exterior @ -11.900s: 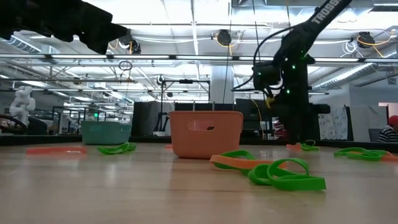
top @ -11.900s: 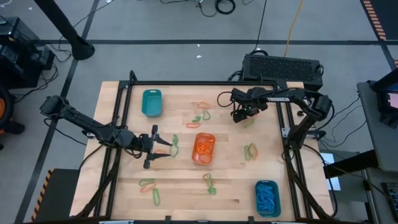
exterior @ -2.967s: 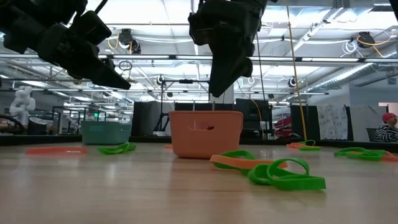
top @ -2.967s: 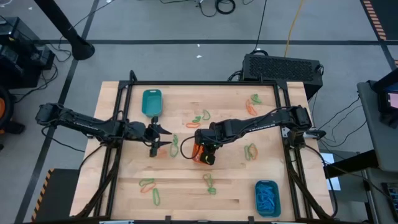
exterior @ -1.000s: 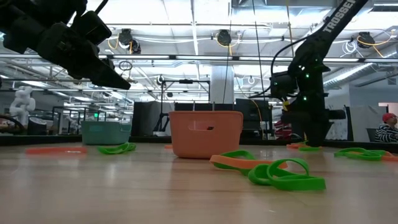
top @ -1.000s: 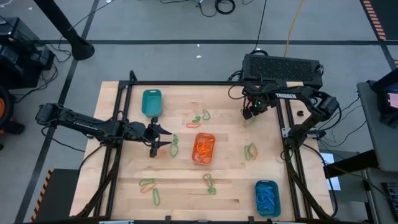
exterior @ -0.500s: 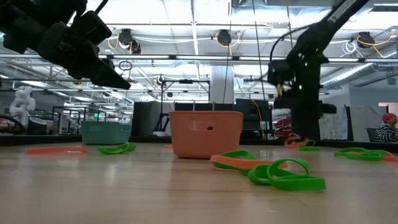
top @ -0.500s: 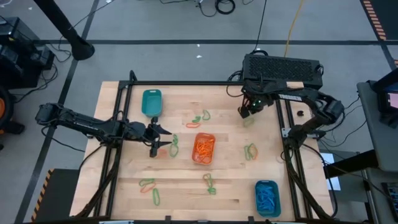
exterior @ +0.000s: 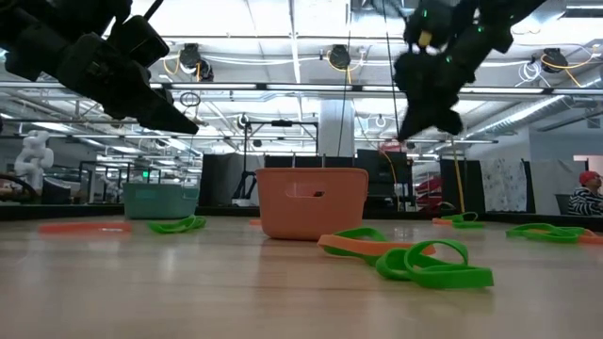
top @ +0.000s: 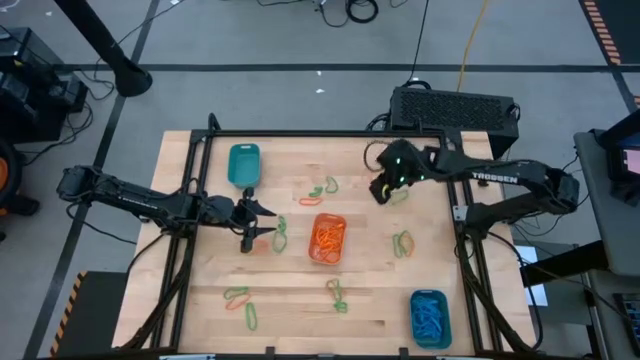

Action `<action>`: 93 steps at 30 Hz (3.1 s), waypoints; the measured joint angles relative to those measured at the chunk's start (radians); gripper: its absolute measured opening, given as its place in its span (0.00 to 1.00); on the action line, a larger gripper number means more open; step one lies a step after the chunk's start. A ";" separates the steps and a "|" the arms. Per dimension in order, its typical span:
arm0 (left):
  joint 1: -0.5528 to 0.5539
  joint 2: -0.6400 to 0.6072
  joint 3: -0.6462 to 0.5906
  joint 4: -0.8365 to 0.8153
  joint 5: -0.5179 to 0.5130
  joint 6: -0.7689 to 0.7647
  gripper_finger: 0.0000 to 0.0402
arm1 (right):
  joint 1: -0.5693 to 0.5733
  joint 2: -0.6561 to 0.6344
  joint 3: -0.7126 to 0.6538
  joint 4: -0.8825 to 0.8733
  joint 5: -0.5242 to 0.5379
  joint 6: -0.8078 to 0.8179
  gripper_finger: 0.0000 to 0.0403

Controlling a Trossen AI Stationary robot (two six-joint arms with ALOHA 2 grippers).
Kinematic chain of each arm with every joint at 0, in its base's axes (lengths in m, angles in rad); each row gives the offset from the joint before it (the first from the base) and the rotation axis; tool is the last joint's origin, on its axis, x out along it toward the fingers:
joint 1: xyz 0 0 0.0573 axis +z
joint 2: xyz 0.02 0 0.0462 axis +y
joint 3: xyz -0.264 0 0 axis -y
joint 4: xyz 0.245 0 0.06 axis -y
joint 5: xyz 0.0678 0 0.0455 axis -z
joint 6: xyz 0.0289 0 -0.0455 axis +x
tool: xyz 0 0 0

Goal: Sort rubber bands into baskets
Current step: Put the orange rubber band into the orange bin

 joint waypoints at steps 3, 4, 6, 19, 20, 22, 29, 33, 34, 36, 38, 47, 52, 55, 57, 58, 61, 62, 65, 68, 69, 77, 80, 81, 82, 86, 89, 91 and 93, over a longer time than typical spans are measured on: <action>0.000 0.000 0.000 0.000 0.000 0.000 0.51 | 0.112 0.025 0.001 0.118 -0.001 0.024 0.00; 0.000 0.000 0.000 0.001 0.000 0.000 0.51 | 0.150 0.037 0.000 0.157 -0.001 0.031 0.00; 0.000 0.000 0.000 0.003 0.000 -0.001 0.51 | 0.214 0.063 0.000 0.242 0.000 0.039 0.00; 0.000 0.000 0.000 0.005 0.000 -0.004 0.51 | 0.421 0.311 0.015 0.507 0.005 0.130 0.00; 0.000 0.000 0.000 0.006 0.000 -0.004 0.51 | 0.424 0.329 0.021 0.525 0.006 0.146 0.00; 0.000 0.000 0.000 0.006 0.000 -0.004 0.51 | 0.427 0.358 0.042 0.536 0.007 0.171 0.00; 0.000 0.000 0.000 0.008 0.000 -0.029 0.51 | 0.427 0.421 0.115 0.483 0.002 0.190 0.07; 0.000 0.000 0.000 0.008 0.000 -0.029 0.51 | 0.427 0.424 0.167 0.378 0.001 0.190 0.13; 0.000 0.000 0.000 0.007 0.000 -0.029 0.51 | 0.427 0.424 0.183 0.345 0.001 0.190 0.14; 0.000 0.000 0.000 0.007 0.000 -0.029 0.51 | 0.427 0.422 0.220 0.260 0.002 0.190 0.17; 0.000 0.000 0.000 0.006 0.000 -0.029 0.51 | 0.427 0.421 0.266 0.172 0.001 0.190 0.20; 0.000 0.000 0.000 0.005 0.000 -0.029 0.51 | 0.481 0.418 0.405 -0.151 -0.129 0.255 0.22; 0.000 0.000 0.000 0.005 0.024 -0.029 0.51 | 0.546 0.419 0.406 -0.206 -0.150 0.337 0.22; -0.001 0.000 0.000 0.009 0.149 -0.016 0.51 | 0.590 0.428 0.406 -0.157 -0.149 0.329 0.22; -0.004 0.000 0.000 0.029 0.232 0.000 0.51 | 0.621 0.440 0.405 -0.112 -0.145 0.291 0.22; -0.007 0.000 0.000 0.048 0.256 0.002 0.51 | 0.638 0.445 0.405 -0.087 -0.144 0.269 0.22; -0.018 0.000 0.000 0.125 0.262 0.005 0.51 | 0.686 0.472 0.406 -0.032 -0.146 0.206 0.22; -0.023 0.003 0.000 0.152 0.262 0.005 0.51 | 0.700 0.481 0.405 -0.030 -0.146 0.183 0.22; -0.061 0.043 -0.001 0.231 0.305 0.003 0.51 | 0.735 0.515 0.404 0.003 -0.149 0.081 0.22; -0.117 0.113 -0.003 0.310 0.327 0.000 0.51 | 0.755 0.550 0.404 0.059 -0.149 -0.004 0.22; -0.135 0.136 -0.003 0.344 0.309 -0.003 0.51 | 0.761 0.561 0.404 0.081 -0.149 -0.026 0.22; -0.272 0.357 0.123 0.363 0.183 -0.085 0.51 | 0.774 0.612 0.404 0.070 -0.067 -0.154 0.22; -0.328 0.458 0.149 0.341 0.099 -0.065 0.51 | 0.773 0.628 0.404 0.061 0.068 -0.158 0.22; -0.337 0.485 0.154 0.340 0.068 -0.053 0.51 | 0.773 0.637 0.404 0.061 0.084 -0.161 0.22; -0.339 0.509 0.162 0.341 0.038 -0.055 0.51 | 0.772 0.644 0.404 0.062 0.086 -0.169 0.22; -0.341 0.552 0.183 0.344 0.030 -0.082 0.51 | 0.775 0.669 0.404 0.053 0.048 -0.185 0.22; -0.342 0.554 0.191 0.346 0.049 -0.083 0.51 | 0.778 0.669 0.404 0.052 0.028 -0.184 0.22; -0.341 0.554 0.193 0.349 0.049 -0.093 0.51 | 0.783 0.669 0.404 0.058 0.028 -0.182 0.22; -0.341 0.554 0.193 0.344 0.049 -0.099 0.51 | 0.791 0.669 0.404 0.067 0.034 -0.186 0.22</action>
